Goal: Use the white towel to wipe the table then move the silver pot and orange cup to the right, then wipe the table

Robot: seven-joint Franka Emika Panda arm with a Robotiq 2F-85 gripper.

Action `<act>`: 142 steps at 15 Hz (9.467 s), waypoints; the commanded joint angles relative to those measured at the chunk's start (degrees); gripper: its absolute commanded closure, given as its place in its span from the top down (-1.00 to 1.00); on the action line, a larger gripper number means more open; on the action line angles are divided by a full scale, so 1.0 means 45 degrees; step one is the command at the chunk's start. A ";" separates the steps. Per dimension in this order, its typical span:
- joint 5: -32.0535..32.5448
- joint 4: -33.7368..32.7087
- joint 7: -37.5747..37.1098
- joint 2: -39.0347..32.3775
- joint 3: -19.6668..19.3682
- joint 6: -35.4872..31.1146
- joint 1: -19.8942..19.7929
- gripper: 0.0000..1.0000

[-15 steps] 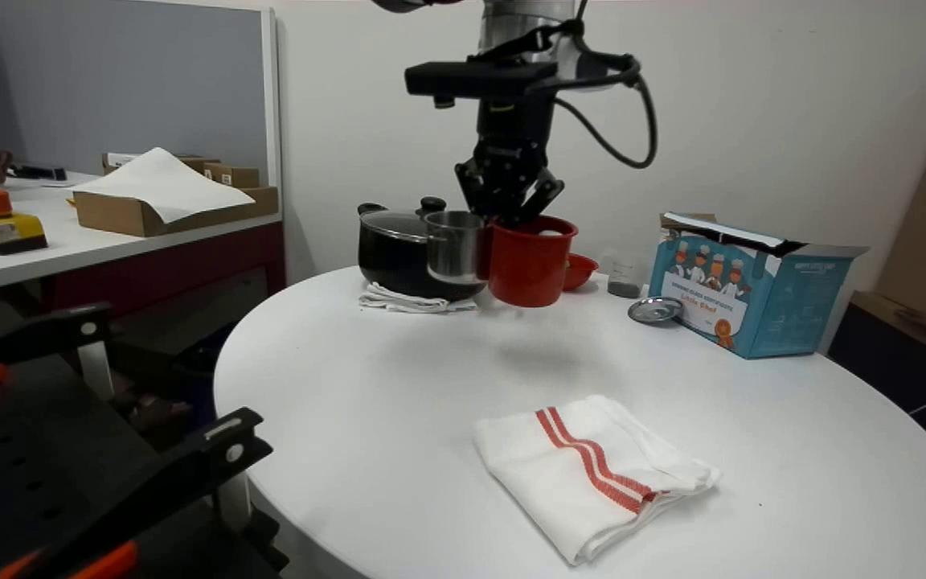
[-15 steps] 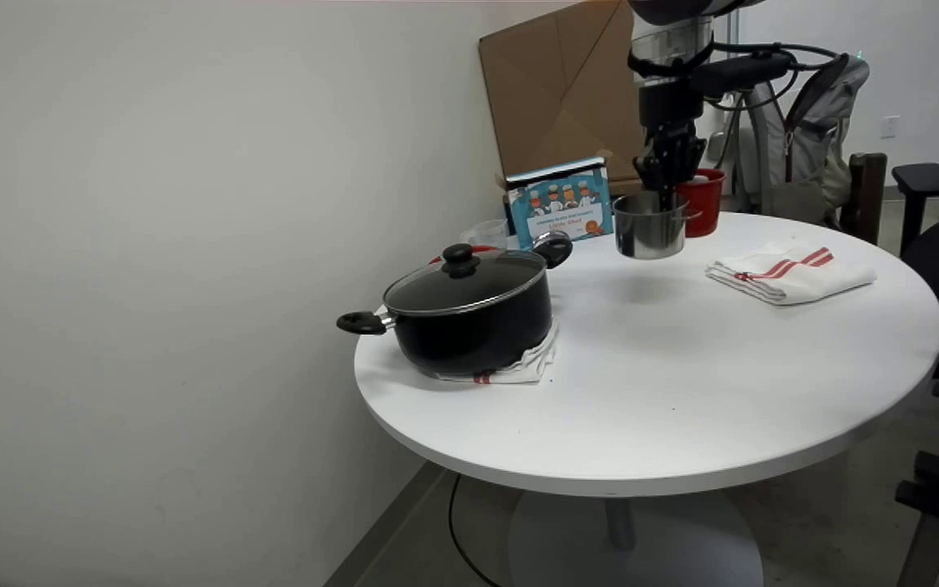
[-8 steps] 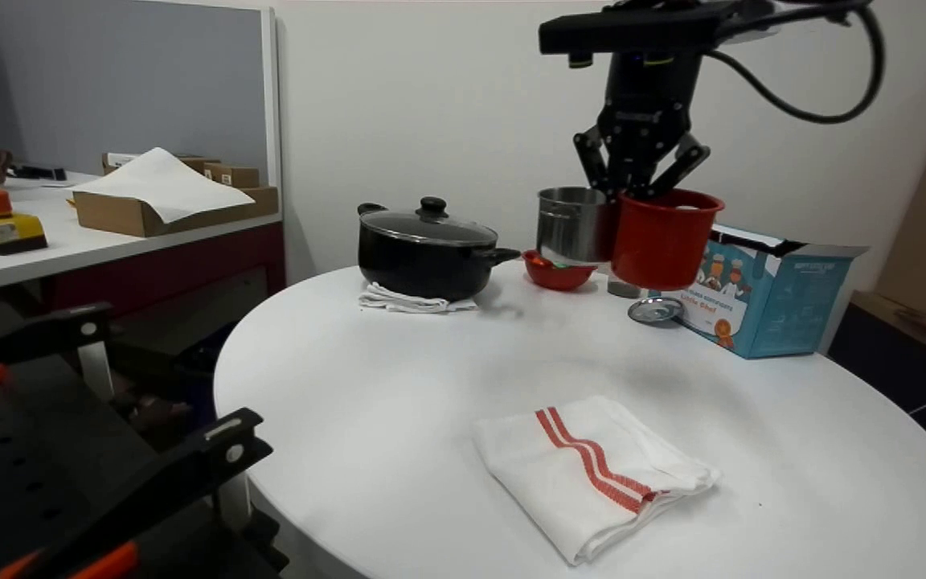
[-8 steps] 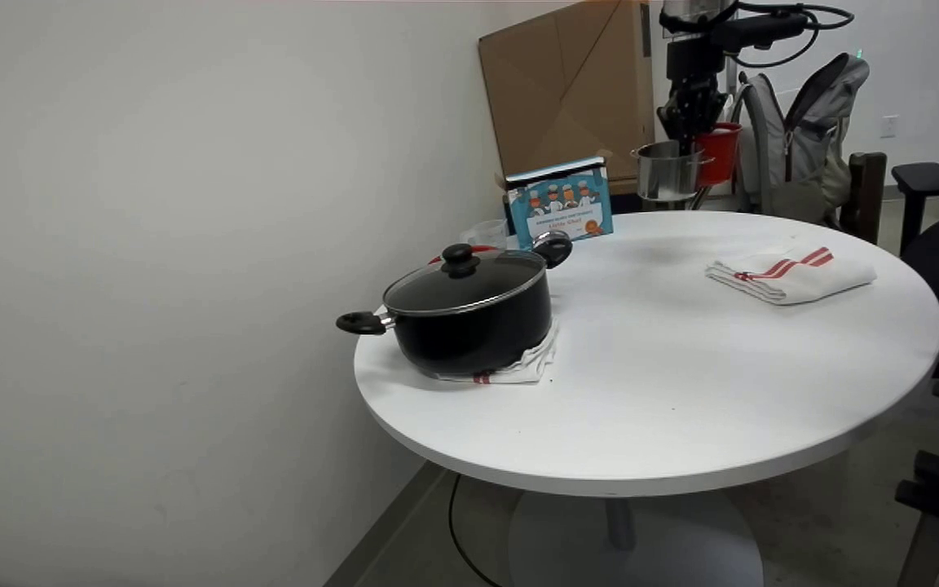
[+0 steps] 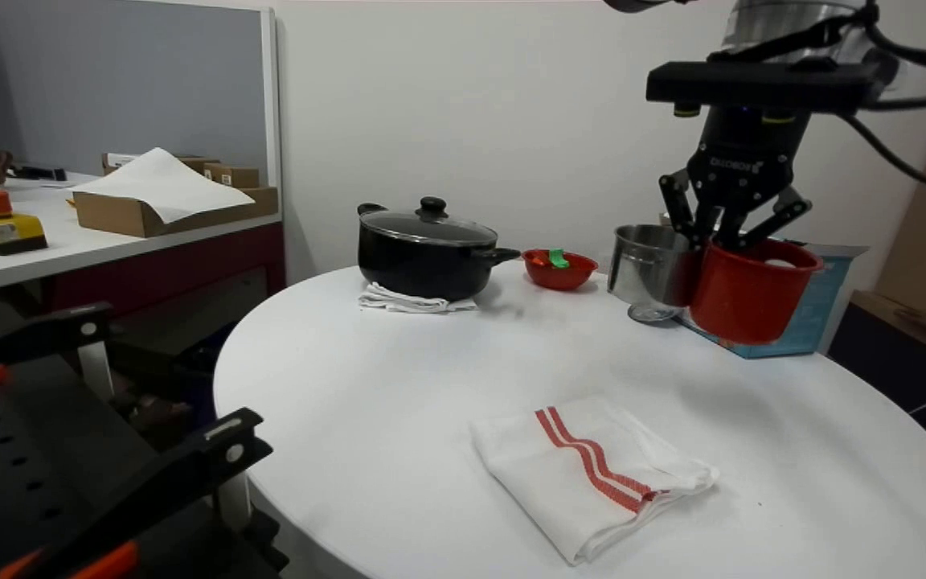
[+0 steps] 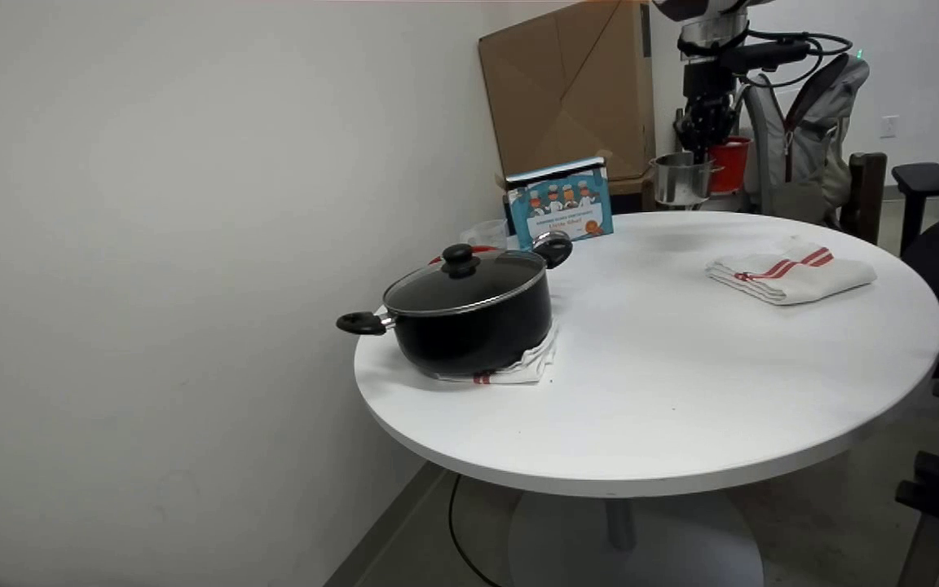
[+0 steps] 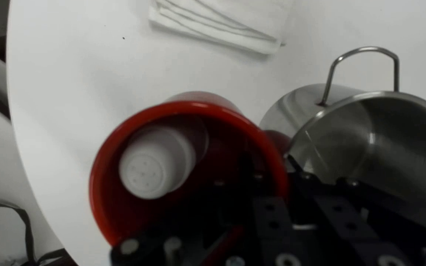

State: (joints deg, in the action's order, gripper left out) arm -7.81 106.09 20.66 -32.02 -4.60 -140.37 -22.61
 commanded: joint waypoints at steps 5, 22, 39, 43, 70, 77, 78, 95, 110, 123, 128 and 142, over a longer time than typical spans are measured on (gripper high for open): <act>-0.0194 -0.2581 0.0380 -0.3033 0.0315 0.0758 -0.0942 -0.86; -0.0332 -0.3048 0.0514 -0.3067 0.0677 0.0891 -0.1391 0.70; -0.1329 0.7399 0.0739 0.5826 -0.0065 -0.0448 -0.0039 1.00; -0.0002 0.9656 -0.0479 0.6785 -0.0611 -0.2369 0.1067 1.00; 0.0135 0.6313 -0.2261 0.0675 -0.0629 -0.5099 0.0475 1.00; 0.0458 0.5903 -0.2044 -0.0004 -0.0093 -0.5085 0.0455 0.99; 0.0515 0.5920 -0.2081 -0.0066 -0.0125 -0.5060 0.0453 0.99; 0.1124 0.5813 -0.2336 -0.0866 -0.0666 -0.4940 0.0407 -0.71; 0.1786 0.5972 -0.2160 -0.1302 0.1175 -0.4974 0.2571 -0.89; 0.1994 0.5926 -0.1444 -0.1737 0.4184 -0.4415 0.4853 -0.89; 0.2161 0.5785 -0.1396 -0.1655 0.3769 -0.4032 0.5204 -0.89; 0.1900 0.6510 -0.1347 -0.0739 0.1101 -0.4425 0.2572 -0.89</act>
State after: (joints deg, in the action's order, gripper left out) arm 0.58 134.40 13.71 -33.90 1.93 -158.43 -8.53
